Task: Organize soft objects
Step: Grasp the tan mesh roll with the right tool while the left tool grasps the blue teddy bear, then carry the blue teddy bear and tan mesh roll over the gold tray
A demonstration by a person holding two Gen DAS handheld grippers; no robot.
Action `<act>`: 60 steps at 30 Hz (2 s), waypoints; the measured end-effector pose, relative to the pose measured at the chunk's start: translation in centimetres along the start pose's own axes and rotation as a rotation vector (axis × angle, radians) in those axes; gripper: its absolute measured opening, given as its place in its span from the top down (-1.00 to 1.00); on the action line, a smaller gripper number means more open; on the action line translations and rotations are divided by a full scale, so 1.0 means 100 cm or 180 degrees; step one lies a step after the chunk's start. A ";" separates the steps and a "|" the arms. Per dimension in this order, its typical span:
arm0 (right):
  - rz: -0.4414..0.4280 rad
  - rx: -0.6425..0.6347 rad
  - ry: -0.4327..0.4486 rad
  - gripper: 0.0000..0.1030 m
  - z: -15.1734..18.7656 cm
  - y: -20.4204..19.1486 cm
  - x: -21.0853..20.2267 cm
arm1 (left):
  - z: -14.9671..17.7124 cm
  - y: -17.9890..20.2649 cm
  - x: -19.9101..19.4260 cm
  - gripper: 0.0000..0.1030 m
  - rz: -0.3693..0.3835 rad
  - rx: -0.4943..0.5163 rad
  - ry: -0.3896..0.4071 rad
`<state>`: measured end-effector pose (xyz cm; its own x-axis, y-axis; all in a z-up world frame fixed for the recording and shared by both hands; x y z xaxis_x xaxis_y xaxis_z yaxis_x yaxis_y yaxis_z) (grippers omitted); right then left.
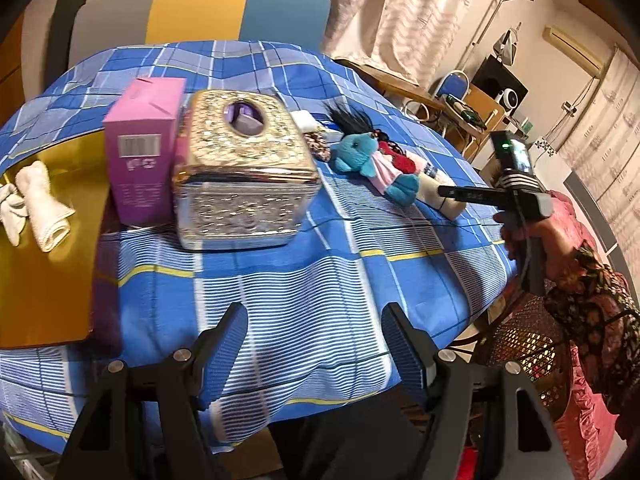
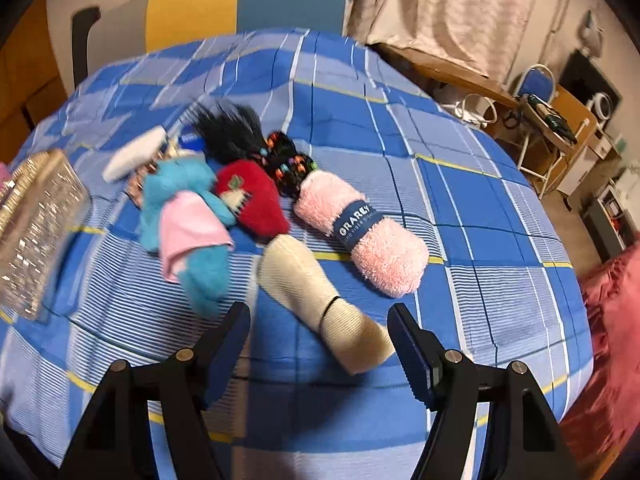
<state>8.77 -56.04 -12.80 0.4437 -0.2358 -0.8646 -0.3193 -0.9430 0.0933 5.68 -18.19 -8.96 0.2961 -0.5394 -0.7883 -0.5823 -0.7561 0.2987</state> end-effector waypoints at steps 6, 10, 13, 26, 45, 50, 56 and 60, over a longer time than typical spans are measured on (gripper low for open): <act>-0.0159 0.0014 0.0015 -0.35 0.004 -0.001 0.020 | -0.012 0.019 0.011 -0.35 0.0000 0.0078 -0.0058; -0.0022 -0.0123 0.0021 -0.13 0.008 -0.007 0.023 | -0.021 0.037 0.022 -0.36 0.0032 0.0142 -0.0102; 0.0032 -0.0232 -0.0013 0.05 0.007 -0.011 0.027 | -0.029 0.048 0.032 -0.35 0.0108 0.0094 -0.0140; -0.0761 0.0361 0.0143 0.49 -0.001 -0.003 0.006 | -0.100 0.090 0.092 -0.38 0.0102 -0.0037 -0.0193; -0.0805 0.0618 0.0131 0.50 -0.005 0.006 0.009 | -0.184 0.082 0.239 -0.50 -0.0087 -0.0777 -0.0422; -0.0776 0.0630 0.0142 0.49 -0.005 0.009 0.009 | -0.190 0.084 0.261 -0.57 -0.0333 -0.0600 -0.0451; -0.0782 0.0728 0.0186 0.50 -0.005 0.015 0.007 | -0.183 0.083 0.269 0.16 -0.0437 -0.0307 -0.0451; -0.0770 0.0744 0.0173 0.49 -0.005 0.015 0.009 | -0.178 0.084 0.263 0.35 -0.0445 -0.0284 -0.0483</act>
<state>9.07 -57.82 -13.20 0.5719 -0.0300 -0.8198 -0.3800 -0.8953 -0.2324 22.07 -45.29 -17.60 0.2479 -0.3703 -0.8952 -0.4725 -0.8530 0.2219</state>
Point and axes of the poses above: each gripper's, at about its wrist camera, not at the fingertips, and x roughly the way its jaws point, y to its right, z to its underside, the point moved 3 cm from there along x, roughly the way its jaws point, and after that the axes turned 2 degrees about -y, right-handed, at the moved point
